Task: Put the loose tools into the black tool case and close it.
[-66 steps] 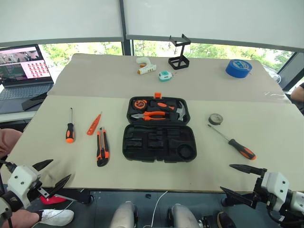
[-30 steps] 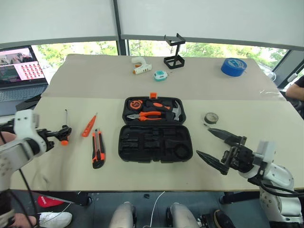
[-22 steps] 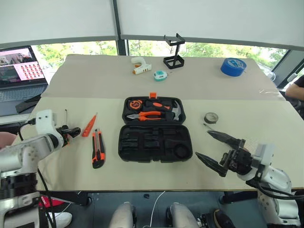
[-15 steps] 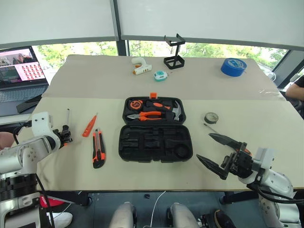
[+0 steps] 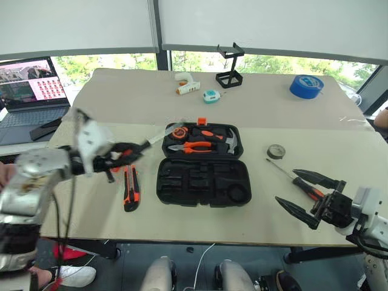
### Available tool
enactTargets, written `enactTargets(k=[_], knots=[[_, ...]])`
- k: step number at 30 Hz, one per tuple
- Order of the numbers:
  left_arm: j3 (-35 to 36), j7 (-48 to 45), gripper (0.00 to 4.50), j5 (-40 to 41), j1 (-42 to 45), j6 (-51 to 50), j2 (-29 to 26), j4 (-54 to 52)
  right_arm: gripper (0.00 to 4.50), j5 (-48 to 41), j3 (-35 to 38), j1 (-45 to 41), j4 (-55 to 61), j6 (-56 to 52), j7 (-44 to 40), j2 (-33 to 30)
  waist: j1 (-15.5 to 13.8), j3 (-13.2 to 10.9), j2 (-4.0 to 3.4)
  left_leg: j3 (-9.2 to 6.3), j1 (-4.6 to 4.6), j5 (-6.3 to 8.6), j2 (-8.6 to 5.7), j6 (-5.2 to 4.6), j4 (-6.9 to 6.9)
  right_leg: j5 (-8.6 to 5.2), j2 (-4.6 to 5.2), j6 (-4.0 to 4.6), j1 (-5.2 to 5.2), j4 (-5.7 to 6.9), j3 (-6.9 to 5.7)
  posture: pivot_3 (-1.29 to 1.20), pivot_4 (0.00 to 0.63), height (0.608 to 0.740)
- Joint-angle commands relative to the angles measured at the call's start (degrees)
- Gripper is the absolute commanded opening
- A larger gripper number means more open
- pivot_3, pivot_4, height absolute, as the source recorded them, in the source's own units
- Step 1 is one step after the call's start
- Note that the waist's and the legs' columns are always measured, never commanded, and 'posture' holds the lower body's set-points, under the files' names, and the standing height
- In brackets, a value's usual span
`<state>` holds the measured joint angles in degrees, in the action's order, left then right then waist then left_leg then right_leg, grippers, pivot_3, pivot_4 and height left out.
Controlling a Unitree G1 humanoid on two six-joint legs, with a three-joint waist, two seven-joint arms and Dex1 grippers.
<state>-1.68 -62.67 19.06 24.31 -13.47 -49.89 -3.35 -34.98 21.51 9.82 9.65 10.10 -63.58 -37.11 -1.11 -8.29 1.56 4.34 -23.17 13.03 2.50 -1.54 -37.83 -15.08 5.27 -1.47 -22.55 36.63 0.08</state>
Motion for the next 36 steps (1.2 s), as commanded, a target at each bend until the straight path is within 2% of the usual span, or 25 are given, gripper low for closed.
enactTargets(k=[1,8,14,27,36], knots=[[-9.58,-3.32,0.88,-9.69,7.97,7.67,3.18,5.59,4.5,-0.8,0.62,-2.48,1.48,-1.18,0.4,-1.27,0.15,-0.02,0.04,0.09,-0.03,-0.01,-0.06,-0.01,-0.02,0.05,-0.09,-0.1,-0.03,0.0,0.05,0.0,0.15,0.74],[-19.17,0.27,0.88,-24.27,18.92,20.21,11.09,22.07,4.5,-0.2,-1.07,-3.33,4.6,-3.14,2.88,0.11,0.5,-0.06,0.1,0.41,-0.19,0.06,-0.08,-0.14,-0.03,0.03,-0.35,-0.29,-0.34,0.08,0.33,0.0,0.15,0.74],[-20.21,0.65,0.88,-26.49,20.98,21.86,16.17,26.93,4.5,0.75,-2.53,-2.07,8.06,-3.96,5.84,1.55,0.43,-0.06,0.11,0.49,-0.37,0.06,-0.1,-0.14,-0.1,0.09,-0.33,-0.42,-0.52,0.12,0.45,0.0,0.15,0.74],[-19.48,-0.22,0.88,-27.77,16.56,18.81,15.15,23.62,4.5,2.18,-3.99,-1.7,10.43,-4.51,9.02,3.16,0.55,-0.06,0.11,0.48,-0.31,0.06,-0.08,-0.15,-0.12,0.09,-0.34,-0.43,-0.54,0.18,0.51,0.0,0.15,0.74],[-19.69,2.64,0.88,-30.11,18.37,19.54,16.77,25.42,4.5,1.44,-4.73,-0.54,12.29,-5.5,9.7,3.03,0.34,-0.06,0.11,0.49,-0.3,0.06,-0.08,-0.15,-0.23,0.1,-0.34,-0.44,-0.51,0.28,0.51,0.0,0.15,0.74]])
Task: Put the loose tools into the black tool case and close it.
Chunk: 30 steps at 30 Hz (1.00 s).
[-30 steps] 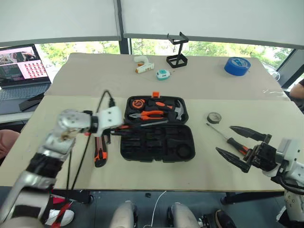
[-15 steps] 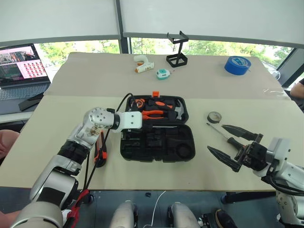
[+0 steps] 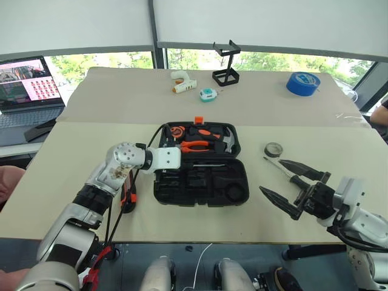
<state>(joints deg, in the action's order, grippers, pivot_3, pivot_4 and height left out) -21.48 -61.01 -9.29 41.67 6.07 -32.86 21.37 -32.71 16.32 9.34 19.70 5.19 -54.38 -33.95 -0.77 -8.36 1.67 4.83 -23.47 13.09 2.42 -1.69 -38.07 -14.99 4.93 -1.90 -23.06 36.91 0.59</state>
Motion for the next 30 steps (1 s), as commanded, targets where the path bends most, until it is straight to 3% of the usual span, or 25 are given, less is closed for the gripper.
enactTargets(k=[1,4,6,7,12,16,19,27,30], knots=[[0.07,0.87,0.88,-1.91,0.94,0.22,-0.41,0.6,4.5,-0.93,0.33,0.03,2.41,-0.77,0.48,-0.1,0.02,0.0,0.0,0.0,0.01,0.0,0.0,0.0,-0.03,0.0,0.0,0.0,0.0,0.03,0.0,0.0,0.15,0.74],[0.51,-0.05,0.88,-1.0,0.63,0.18,-0.44,0.17,4.5,-1.17,-0.29,-0.05,2.84,-1.64,0.51,0.09,0.05,0.0,0.0,0.0,0.02,0.0,0.01,0.0,-0.11,0.0,0.0,0.0,0.01,0.1,0.01,0.0,0.15,0.74],[1.95,-0.31,1.89,1.62,0.17,0.08,0.57,-1.02,4.5,-1.41,-0.66,0.18,3.24,-2.28,0.48,0.23,0.08,0.0,0.0,-0.01,0.02,0.0,0.02,0.0,-0.12,0.0,0.0,0.0,0.01,0.12,0.01,0.0,0.15,0.74],[2.82,-0.46,2.02,3.23,-0.1,-0.25,1.17,-1.91,4.5,-1.48,-0.82,0.34,3.46,-2.53,0.44,0.28,0.05,0.0,0.0,-0.01,0.02,0.0,0.02,0.0,-0.12,0.0,0.0,0.0,0.0,0.12,0.01,0.0,0.15,0.74],[8.52,3.02,3.8,9.24,-1.44,2.04,3.98,-5.32,4.5,-2.09,-1.07,1.43,4.25,-3.58,0.18,0.17,0.04,-0.01,0.01,-0.12,-0.1,0.04,0.08,-0.07,-0.25,0.0,0.0,-0.01,-0.03,0.12,0.01,0.0,0.15,0.74],[11.98,5.67,3.8,12.69,-4.22,-1.33,5.7,-5.65,4.5,-3.16,-0.81,2.24,5.13,-5.52,0.38,-0.04,0.12,0.0,0.0,-0.16,-0.1,0.06,0.08,-0.09,-0.3,0.02,0.0,-0.03,-0.03,0.13,0.02,0.0,0.15,0.74],[13.37,5.87,3.02,15.15,-8.13,-4.84,6.67,-5.5,4.5,-3.34,-0.62,2.39,5.41,-6.01,0.93,0.05,0.44,0.01,-0.01,-0.15,-0.01,0.08,0.1,-0.13,-0.28,0.02,-0.01,-0.03,-0.02,0.15,0.1,0.0,0.15,0.74],[10.56,9.85,0.03,12.07,-10.26,-8.85,9.6,-5.03,4.5,-3.55,-0.7,2.02,5.61,-7.09,0.93,-0.21,-0.2,-0.01,0.02,-0.14,-0.08,0.09,0.08,-0.15,-0.42,0.04,-0.02,-0.06,0.03,0.14,0.04,0.0,0.15,0.74],[9.6,11.33,0.03,10.89,-10.35,-11.36,10.26,-4.59,4.5,-3.69,-0.53,2.26,5.88,-7.35,0.91,-0.24,-0.25,0.0,0.01,-0.14,-0.05,0.1,0.08,-0.16,-0.44,0.04,-0.02,-0.07,0.07,0.14,0.04,0.0,0.15,0.74]])
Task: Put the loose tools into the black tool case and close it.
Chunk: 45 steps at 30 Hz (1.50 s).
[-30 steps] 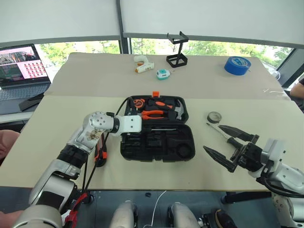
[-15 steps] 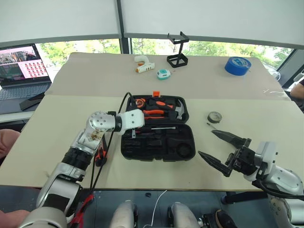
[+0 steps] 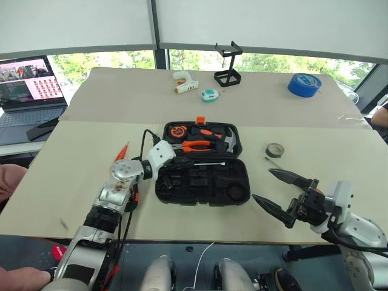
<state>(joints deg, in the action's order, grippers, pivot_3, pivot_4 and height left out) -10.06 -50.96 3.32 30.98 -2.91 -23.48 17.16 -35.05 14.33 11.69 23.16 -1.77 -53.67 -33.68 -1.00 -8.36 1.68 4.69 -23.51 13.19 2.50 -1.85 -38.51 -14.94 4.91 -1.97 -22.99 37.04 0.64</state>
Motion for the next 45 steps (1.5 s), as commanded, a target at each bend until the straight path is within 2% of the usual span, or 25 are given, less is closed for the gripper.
enactTargets(k=[1,9,11,13,19,24,27,30,34,37,38,41,45], knots=[[-2.13,1.33,0.03,-1.98,0.33,-2.79,1.0,-0.32,4.5,-1.39,1.53,0.09,2.56,-0.43,0.19,-0.52,-0.09,0.01,0.0,0.0,0.03,0.0,0.0,0.0,0.0,0.0,0.0,0.0,0.03,0.0,-0.01,0.0,0.15,0.74],[-7.03,-3.91,0.03,-4.12,0.98,-9.27,-1.08,-1.25,4.5,-1.45,1.55,0.71,2.68,-0.6,0.63,-0.03,-0.16,0.08,-0.03,0.02,0.49,0.01,0.0,0.0,-0.01,-0.01,0.0,0.0,0.61,-0.1,-0.09,0.0,0.15,0.74],[-7.8,-3.76,0.03,-4.28,2.0,-15.61,-0.82,-0.98,4.5,-1.5,1.27,0.55,2.5,-0.72,0.88,0.23,-0.12,0.12,-0.03,0.02,0.56,0.02,0.01,-0.01,0.0,-0.01,0.0,0.01,0.67,-0.12,-0.08,0.0,0.15,0.74],[-7.81,-2.81,0.03,-4.57,2.53,-15.96,-0.17,-0.47,4.5,-1.68,0.9,0.51,2.45,-1.01,1.18,0.53,-0.11,0.2,-0.05,0.01,0.58,0.02,0.01,-0.02,0.0,-0.01,0.0,0.0,0.7,-0.12,-0.09,0.0,0.15,0.74],[-2.71,-1.62,0.03,-1.1,0.0,-11.57,0.05,-3.54,4.5,-1.82,1.96,0.28,1.21,-1.22,1.78,1.21,0.01,0.29,-0.17,-0.09,0.61,0.04,0.03,-0.05,0.0,-0.01,0.01,0.0,0.71,-0.13,-0.03,0.0,0.15,0.74],[11.16,-9.59,0.03,15.47,-4.81,-4.61,-2.38,-13.4,4.5,-2.46,9.5,3.04,-3.44,1.04,0.89,0.66,0.35,0.22,-0.09,-0.1,0.42,0.05,0.15,-0.05,0.04,0.0,0.01,0.02,0.48,-0.14,-0.01,0.0,0.15,0.74],[15.82,-12.6,0.71,19.49,-8.59,-5.83,-7.55,-18.43,4.5,-2.22,14.97,6.54,-6.92,2.53,-0.65,0.09,0.34,0.21,-0.08,-0.07,0.12,0.05,0.22,-0.05,0.07,0.01,0.01,0.03,0.13,-0.1,0.0,0.0,0.15,0.74],[19.4,-12.69,1.84,21.8,-13.32,-8.26,-12.03,-23.79,4.5,-1.01,19.23,9.59,-10.15,4.93,-1.76,-0.04,0.37,0.26,-0.2,0.01,0.28,0.05,0.21,-0.05,0.2,0.0,0.03,0.04,0.22,-0.17,0.08,0.0,0.15,0.74],[27.22,-15.93,3.2,27.87,-27.23,-12.55,-18.08,-33.38,4.5,2.09,24.46,15.11,-18.7,10.14,-5.21,-0.6,0.55,0.24,-0.18,0.1,0.53,0.07,0.2,-0.08,0.33,-0.02,0.14,0.02,0.45,-0.32,0.11,0.0,0.15,0.74],[32.69,-19.81,4.27,27.73,-39.44,-9.49,-19.93,-31.84,4.5,4.31,25.85,17.78,-25.15,13.24,-6.06,-0.3,0.71,0.24,-0.19,0.19,0.65,0.09,0.21,-0.07,0.5,-0.08,0.24,0.12,0.46,-0.41,0.12,0.0,0.15,0.74],[33.95,-20.54,4.39,28.04,-41.71,-7.97,-19.64,-31.26,4.5,4.52,26.11,18.11,-26.47,13.75,-6.03,-0.26,0.73,0.25,-0.21,0.24,0.72,0.09,0.22,-0.07,0.58,-0.15,0.27,0.24,0.48,-0.44,0.13,0.0,0.15,0.74],[35.67,-22.13,4.39,28.15,-45.97,-4.92,-18.99,-29.39,4.5,4.38,25.99,17.5,-28.34,13.97,-6.16,-0.93,0.67,0.24,-0.22,0.26,0.76,0.09,0.27,-0.05,0.63,-0.4,0.32,0.65,0.44,-0.47,0.13,0.0,0.15,0.74],[34.33,-22.03,4.39,31.65,-45.1,-4.16,-17.33,-32.47,4.5,4.92,23.42,12.47,-28.75,11.2,-6.6,-4.86,0.45,0.24,-0.23,0.34,0.79,0.37,0.26,0.41,0.63,-0.37,0.43,0.69,0.45,-0.47,0.17,0.0,0.15,0.74]])
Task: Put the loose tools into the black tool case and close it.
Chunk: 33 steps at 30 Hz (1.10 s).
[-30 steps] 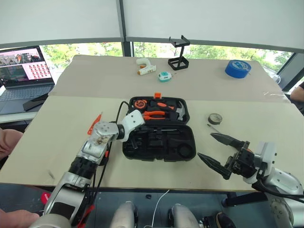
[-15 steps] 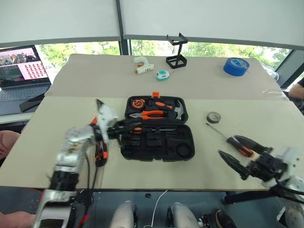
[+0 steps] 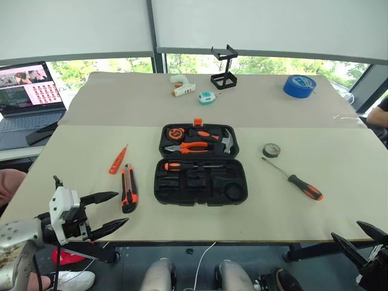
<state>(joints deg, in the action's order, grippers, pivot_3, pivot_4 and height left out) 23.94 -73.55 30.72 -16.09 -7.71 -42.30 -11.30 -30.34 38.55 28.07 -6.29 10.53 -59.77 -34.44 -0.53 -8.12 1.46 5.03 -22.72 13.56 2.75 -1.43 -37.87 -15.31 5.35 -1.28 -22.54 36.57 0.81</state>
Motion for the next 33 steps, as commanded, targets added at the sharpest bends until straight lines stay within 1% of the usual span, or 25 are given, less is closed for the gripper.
enactTargets(k=[1,3,5,6,7,8,11,14,17,19,22,23,25,27,28,30,32,33], knots=[[-1.47,1.62,4.39,4.95,3.38,0.47,2.46,-6.31,4.5,1.02,-2.58,-7.18,-0.04,-2.95,-0.78,-6.68,0.0,0.01,-0.02,0.03,0.0,0.0,-0.01,0.0,0.0,0.01,0.0,-0.01,0.0,0.0,0.02,0.0,0.15,0.74],[-5.46,2.79,4.39,6.56,5.3,-1.67,3.56,-10.66,4.5,3.89,-7.15,-13.49,-2.74,-7.79,-1.0,-12.25,0.06,0.0,-0.01,0.07,0.02,-0.01,-0.03,-0.02,0.0,0.06,-0.01,-0.07,0.04,-0.02,0.06,0.0,0.15,0.74],[-7.87,3.62,4.39,7.45,6.34,-3.24,4.13,-13.16,4.5,6.2,-11.08,-17.86,-5.5,-10.28,-2.24,-15.7,0.17,-0.01,-0.04,0.15,0.02,-0.3,-0.07,-0.52,-0.03,0.14,-0.04,-0.07,0.05,-0.04,0.14,0.0,0.15,0.74],[-9.04,4.1,4.39,7.61,6.85,-3.71,4.29,-14.09,4.5,7.61,-13.21,-20.13,-7.19,-10.59,-3.2,-17.01,0.17,0.01,-0.03,0.12,-0.03,-0.31,-0.05,-0.53,-0.03,0.13,-0.09,-0.09,0.02,-0.06,0.12,0.0,0.15,0.74],[-10.49,4.41,4.39,7.61,7.48,-4.11,4.47,-14.98,4.5,9.44,-15.72,-23.13,-9.45,-11.5,-3.38,-18.26,0.15,0.01,-0.02,0.1,0.02,-0.31,-0.02,-0.53,-0.02,0.26,-0.21,-0.37,0.08,-0.09,0.12,0.0,0.15,0.74],[-11.49,4.66,4.39,7.61,7.89,-4.34,4.53,-15.57,4.5,10.66,-17.46,-25.26,-11.14,-12.09,-3.43,-19.1,0.07,0.02,-0.01,0.04,0.0,-0.3,-0.02,-0.54,0.04,0.28,-0.32,-0.49,0.09,-0.12,0.07,0.0,0.15,0.74],[-14.54,5.25,4.39,7.33,9.69,-4.95,4.56,-16.79,4.5,16.02,-23.66,-34.74,-19.44,-13.77,-2.32,-20.31,-0.04,0.03,-0.05,-0.03,-0.12,-0.18,0.08,-0.53,0.06,0.27,-0.63,-0.46,0.06,-0.33,0.01,0.0,0.15,0.74],[-15.71,5.7,4.39,7.39,10.59,-5.34,4.32,-17.13,4.5,18.8,-27.13,-40.8,-25.59,-14.46,-2.62,-20.38,0.07,0.03,-0.11,-0.01,-0.21,-0.17,0.06,-0.53,0.06,0.28,-0.65,-0.47,-0.01,-0.36,0.05,0.0,0.15,0.74],[-16.01,5.68,4.5,7.55,10.77,-5.55,3.66,-17.53,3.78,19.88,-29.64,-45.34,-29.47,-13.39,-5.21,-19.9,0.12,0.02,-0.11,0.02,-0.19,-0.17,0.04,-0.53,0.05,0.3,-0.63,-0.51,0.04,-0.44,0.06,0.0,0.15,0.74],[-15.47,5.7,4.5,8.0,10.64,-5.85,3.12,-17.71,3.15,19.39,-30.12,-46.64,-29.71,-12.71,-7.88,-20.16,0.24,0.02,-0.1,0.02,-0.16,-0.17,0.05,-0.53,0.03,0.33,-0.63,-0.54,0.1,-0.47,0.06,0.0,0.15,0.74],[-14.81,5.99,4.5,8.2,10.5,-5.74,2.64,-17.47,2.09,18.81,-29.84,-46.2,-28.81,-12.69,-10.84,-21.68,0.1,0.02,-0.12,0.01,-0.16,-0.17,0.05,-0.53,0.03,0.34,-0.63,-0.54,0.11,-0.47,0.04,0.0,0.15,0.74],[-14.65,6.13,4.5,8.19,10.49,-5.65,2.6,-17.37,1.83,18.68,-29.58,-45.95,-28.5,-12.8,-11.46,-22.21,0.09,0.01,-0.13,0.01,-0.16,-0.17,0.05,-0.53,0.03,0.34,-0.61,-0.55,0.1,-0.47,0.04,0.0,0.15,0.74],[-14.41,6.42,4.5,8.31,10.51,-5.46,2.61,-17.25,1.09,18.39,-28.86,-45.48,-27.81,-11.51,-12.84,-23.32,0.07,-0.01,-0.16,0.02,-0.17,-0.17,0.05,-0.53,0.03,0.34,-0.59,-0.55,0.1,-0.47,0.05,0.0,0.15,0.74],[-13.88,7.02,4.5,8.5,10.57,-5.02,3.02,-17.1,1.01,16.11,-27.31,-45.0,-26.06,-9.12,-15.86,-23.71,0.16,-0.01,-0.16,0.03,-0.16,-0.17,0.05,-0.53,0.03,0.34,-0.58,-0.56,0.1,-0.47,0.05,0.0,0.15,0.74],[-13.36,7.51,4.5,8.68,10.6,-4.87,3.26,-16.9,1.01,13.68,-25.74,-45.07,-24.41,-6.66,-18.08,-23.23,0.18,-0.01,-0.16,0.04,-0.15,-0.17,0.05,-0.53,0.03,0.34,-0.58,-0.56,0.1,-0.47,0.05,0.0,0.15,0.74],[-12.41,8.27,4.5,8.96,10.52,-4.74,3.55,-16.58,1.01,9.31,-23.37,-44.93,-20.91,-5.32,-21.57,-22.38,0.52,-0.03,-0.23,0.04,-0.15,-0.17,0.05,-0.52,0.03,0.35,-0.6,-0.56,0.09,-0.46,0.05,0.0,0.15,0.74],[-10.3,9.33,4.5,9.69,9.73,-4.99,3.83,-15.93,1.01,4.71,-23.42,-43.5,-12.06,-10.72,-24.21,-22.49,0.8,-0.03,-0.25,0.02,-0.13,-0.17,0.09,-0.52,0.03,0.35,-0.64,-0.56,0.1,-0.45,0.07,0.0,0.15,0.74],[-9.35,9.69,4.5,9.84,9.14,-4.99,3.94,-15.7,1.01,3.75,-24.32,-43.27,-8.02,-11.49,-24.97,-22.41,0.94,-0.04,-0.25,0.0,-0.13,-0.16,0.11,-0.52,0.04,0.35,-0.66,-0.56,0.1,-0.44,0.07,0.0,0.15,0.74]])
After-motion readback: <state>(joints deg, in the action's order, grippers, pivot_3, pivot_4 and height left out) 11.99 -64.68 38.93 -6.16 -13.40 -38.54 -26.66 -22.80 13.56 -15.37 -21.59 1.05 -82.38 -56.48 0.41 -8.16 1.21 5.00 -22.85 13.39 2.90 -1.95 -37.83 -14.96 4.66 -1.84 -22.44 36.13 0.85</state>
